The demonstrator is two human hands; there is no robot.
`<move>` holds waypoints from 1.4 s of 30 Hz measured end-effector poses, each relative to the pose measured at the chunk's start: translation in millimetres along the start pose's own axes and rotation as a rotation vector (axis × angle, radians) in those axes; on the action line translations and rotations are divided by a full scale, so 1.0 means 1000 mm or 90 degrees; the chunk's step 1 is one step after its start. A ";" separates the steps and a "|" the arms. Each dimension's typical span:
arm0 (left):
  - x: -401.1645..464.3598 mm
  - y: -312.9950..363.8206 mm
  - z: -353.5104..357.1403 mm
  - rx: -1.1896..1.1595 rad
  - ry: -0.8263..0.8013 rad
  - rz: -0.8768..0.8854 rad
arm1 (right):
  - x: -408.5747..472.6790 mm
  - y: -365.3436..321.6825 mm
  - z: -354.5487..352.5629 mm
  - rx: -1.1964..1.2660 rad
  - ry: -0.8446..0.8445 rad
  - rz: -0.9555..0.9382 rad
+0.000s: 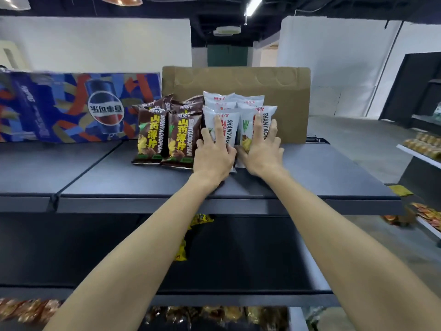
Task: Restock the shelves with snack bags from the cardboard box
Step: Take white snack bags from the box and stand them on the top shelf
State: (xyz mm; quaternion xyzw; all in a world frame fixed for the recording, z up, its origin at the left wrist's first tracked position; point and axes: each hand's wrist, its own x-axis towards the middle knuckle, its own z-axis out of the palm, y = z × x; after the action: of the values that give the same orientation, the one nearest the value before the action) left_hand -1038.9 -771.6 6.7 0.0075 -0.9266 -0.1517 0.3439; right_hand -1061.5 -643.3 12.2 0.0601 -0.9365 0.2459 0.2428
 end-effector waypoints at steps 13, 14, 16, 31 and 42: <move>-0.002 -0.006 -0.002 -0.037 0.040 0.016 | -0.008 0.001 0.001 -0.015 0.079 -0.036; -0.003 -0.006 -0.004 -0.037 0.047 0.016 | -0.009 0.000 0.000 -0.034 0.095 -0.034; -0.006 -0.005 -0.008 -0.040 0.060 0.012 | -0.013 -0.003 -0.002 -0.070 0.113 -0.024; -0.053 -0.021 -0.053 -0.079 0.074 0.168 | -0.059 -0.016 -0.023 -0.192 0.104 0.036; -0.082 0.006 -0.070 -0.285 0.101 0.204 | -0.130 0.015 -0.072 -0.289 0.163 -0.004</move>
State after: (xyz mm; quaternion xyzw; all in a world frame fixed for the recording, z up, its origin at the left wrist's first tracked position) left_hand -931.4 -775.8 6.4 -0.2032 -0.8294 -0.2955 0.4283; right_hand -921.0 -596.1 -2.4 -0.0250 -0.9291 0.0339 0.3674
